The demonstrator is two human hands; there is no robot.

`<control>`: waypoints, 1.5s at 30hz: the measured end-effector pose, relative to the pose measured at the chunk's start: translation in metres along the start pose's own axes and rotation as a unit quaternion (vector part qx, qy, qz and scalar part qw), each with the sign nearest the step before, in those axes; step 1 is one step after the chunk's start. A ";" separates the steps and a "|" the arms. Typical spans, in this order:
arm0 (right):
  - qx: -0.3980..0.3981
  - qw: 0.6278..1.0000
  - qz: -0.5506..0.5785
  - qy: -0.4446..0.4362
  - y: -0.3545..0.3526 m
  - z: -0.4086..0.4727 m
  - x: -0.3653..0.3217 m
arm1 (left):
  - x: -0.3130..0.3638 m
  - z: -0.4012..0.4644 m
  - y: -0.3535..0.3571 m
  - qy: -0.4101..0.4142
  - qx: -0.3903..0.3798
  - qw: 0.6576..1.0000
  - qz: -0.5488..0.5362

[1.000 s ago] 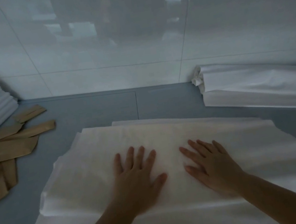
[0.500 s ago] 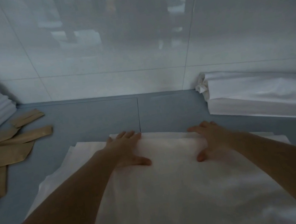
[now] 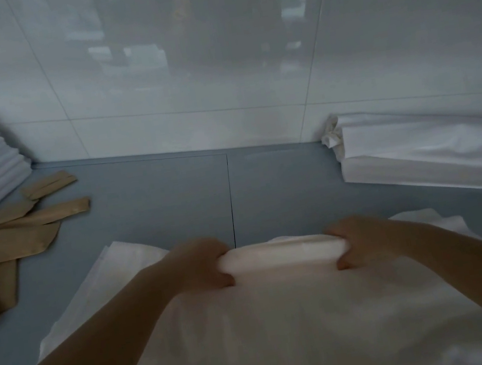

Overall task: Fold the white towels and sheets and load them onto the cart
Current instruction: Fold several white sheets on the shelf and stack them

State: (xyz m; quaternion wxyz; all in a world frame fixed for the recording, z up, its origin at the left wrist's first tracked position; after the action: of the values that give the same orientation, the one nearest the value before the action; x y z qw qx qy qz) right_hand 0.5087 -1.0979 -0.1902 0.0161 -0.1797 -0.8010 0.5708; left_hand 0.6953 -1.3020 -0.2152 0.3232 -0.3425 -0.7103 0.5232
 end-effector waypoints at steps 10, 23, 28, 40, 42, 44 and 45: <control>0.023 0.997 -0.066 -0.024 0.004 -0.039 -0.020 | -0.006 -0.066 -0.004 0.013 0.081 0.996 0.026; 0.415 0.859 -0.299 0.000 -0.145 -0.038 -0.025 | -0.014 -0.048 -0.162 0.058 0.468 0.880 0.064; 0.397 0.850 -0.340 0.066 -0.157 0.023 -0.015 | -0.026 0.022 -0.170 -0.077 0.450 0.886 0.076; 0.282 0.923 -0.231 0.125 -0.051 0.076 0.008 | -0.025 0.038 -0.038 -0.145 0.271 0.951 -0.005; 0.341 0.916 -0.203 0.056 -0.035 0.072 -0.015 | -0.016 0.028 -0.016 -0.126 0.263 0.956 -0.019; 0.317 0.930 -0.186 -0.030 -0.008 0.073 -0.039 | -0.014 0.027 0.008 -0.121 0.184 0.975 -0.030; 0.271 0.946 -0.169 -0.053 0.008 0.076 -0.046 | -0.014 0.029 0.021 -0.128 0.129 0.983 -0.027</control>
State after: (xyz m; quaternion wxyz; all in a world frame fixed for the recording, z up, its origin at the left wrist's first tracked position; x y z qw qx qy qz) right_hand 0.5368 -1.1785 -0.2161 0.1176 -0.0004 -0.6347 0.7638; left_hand 0.6821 -1.3244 -0.2436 0.2850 -0.2090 -0.6810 0.6413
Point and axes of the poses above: each hand's wrist, its own z-axis towards the middle knuckle, its own y-axis out of the palm, x = y × z, the point moved 4 cm from there along z, towards the middle knuckle, and after that the axes turned 15 degrees about -y, right-handed, at the moved point
